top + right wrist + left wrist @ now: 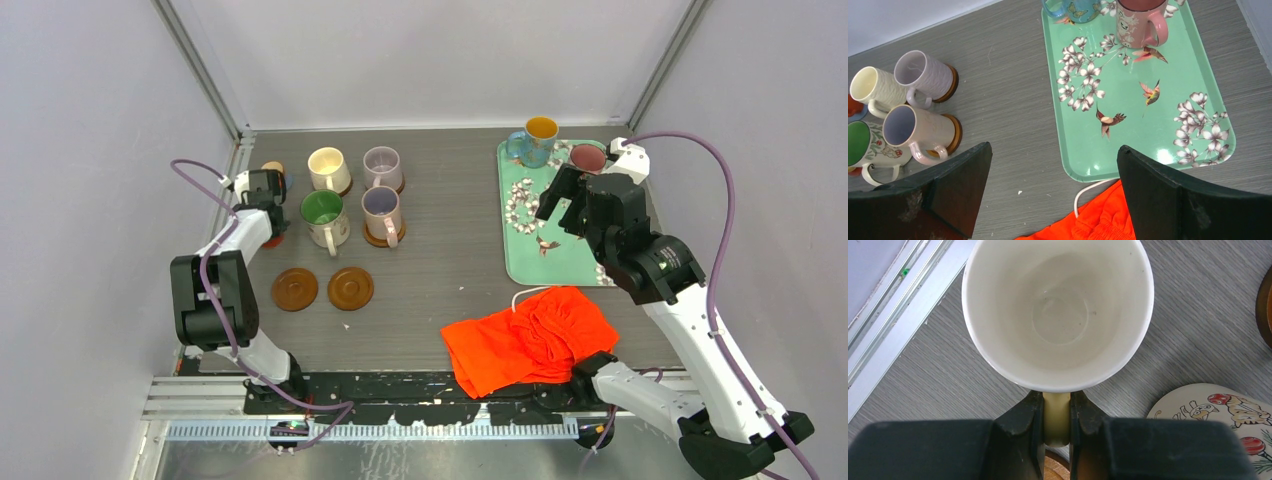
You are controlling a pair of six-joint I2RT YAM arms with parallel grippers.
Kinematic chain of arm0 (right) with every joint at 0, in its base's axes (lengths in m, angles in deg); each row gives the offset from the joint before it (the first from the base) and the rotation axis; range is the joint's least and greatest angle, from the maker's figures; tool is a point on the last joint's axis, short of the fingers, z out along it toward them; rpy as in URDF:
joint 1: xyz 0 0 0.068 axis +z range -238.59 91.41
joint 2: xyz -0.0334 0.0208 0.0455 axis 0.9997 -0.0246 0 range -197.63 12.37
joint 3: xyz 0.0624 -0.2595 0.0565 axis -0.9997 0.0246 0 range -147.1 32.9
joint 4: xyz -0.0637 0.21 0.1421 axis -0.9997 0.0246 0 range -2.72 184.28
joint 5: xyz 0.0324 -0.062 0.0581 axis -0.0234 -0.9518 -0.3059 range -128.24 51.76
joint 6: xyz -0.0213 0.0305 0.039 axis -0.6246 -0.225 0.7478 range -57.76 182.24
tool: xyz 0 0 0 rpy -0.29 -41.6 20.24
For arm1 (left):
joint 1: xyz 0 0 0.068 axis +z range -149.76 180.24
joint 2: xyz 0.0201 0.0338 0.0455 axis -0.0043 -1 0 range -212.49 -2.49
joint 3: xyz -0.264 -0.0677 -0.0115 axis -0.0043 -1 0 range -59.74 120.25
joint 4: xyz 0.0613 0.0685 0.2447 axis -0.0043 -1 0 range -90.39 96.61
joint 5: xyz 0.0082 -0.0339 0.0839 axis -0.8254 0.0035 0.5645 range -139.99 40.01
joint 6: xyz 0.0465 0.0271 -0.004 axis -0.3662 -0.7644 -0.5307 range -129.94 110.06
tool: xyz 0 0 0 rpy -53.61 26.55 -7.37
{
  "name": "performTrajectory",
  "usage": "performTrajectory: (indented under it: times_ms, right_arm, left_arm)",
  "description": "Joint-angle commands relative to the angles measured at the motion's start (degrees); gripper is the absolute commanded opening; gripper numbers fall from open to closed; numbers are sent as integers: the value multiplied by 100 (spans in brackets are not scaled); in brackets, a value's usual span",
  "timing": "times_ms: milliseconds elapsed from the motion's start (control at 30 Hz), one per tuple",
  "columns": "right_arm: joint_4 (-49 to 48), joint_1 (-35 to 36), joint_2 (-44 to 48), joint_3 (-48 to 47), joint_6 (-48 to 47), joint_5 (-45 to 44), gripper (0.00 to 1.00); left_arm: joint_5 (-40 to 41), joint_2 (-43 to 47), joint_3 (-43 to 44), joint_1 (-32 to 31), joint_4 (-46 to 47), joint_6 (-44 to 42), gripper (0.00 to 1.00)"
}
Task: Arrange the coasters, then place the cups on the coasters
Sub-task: Place the cup on the coaster.
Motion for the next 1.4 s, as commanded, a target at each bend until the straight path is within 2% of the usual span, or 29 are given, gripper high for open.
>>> performTrajectory:
  times_ms: [0, 133, 367, 567, 700, 1133, 1233, 1367]
  right_arm:
    - [-223, 37, -14, 17, -64, -107, 100]
    - [-217, 40, -12, 14, -69, -126, 100]
    - [-212, 49, -14, 18, -78, -165, 100]
    - [-214, 51, -35, 27, -81, -156, 100]
    - [-214, 53, -36, 36, -80, -176, 100]
    - [-205, 92, -14, 27, -86, -209, 100]
    - [-198, 98, -5, 27, -86, -198, 100]
    - [-189, 100, -27, 21, -85, -186, 100]
  left_arm:
    - [178, 65, 232, 43, 262, 164, 1]
    - [179, 50, 206, 42, 218, 236, 1]
    - [159, 12, 240, 43, 142, 268, 9]
    - [183, 30, 232, 47, 94, 291, 22]
    - [184, 38, 242, 48, 64, 292, 25]
    - [166, 296, 271, 43, -93, 282, 45]
    - [139, 444, 306, 34, -187, 289, 55]
    - [137, 664, 321, 30, -349, 307, 77]
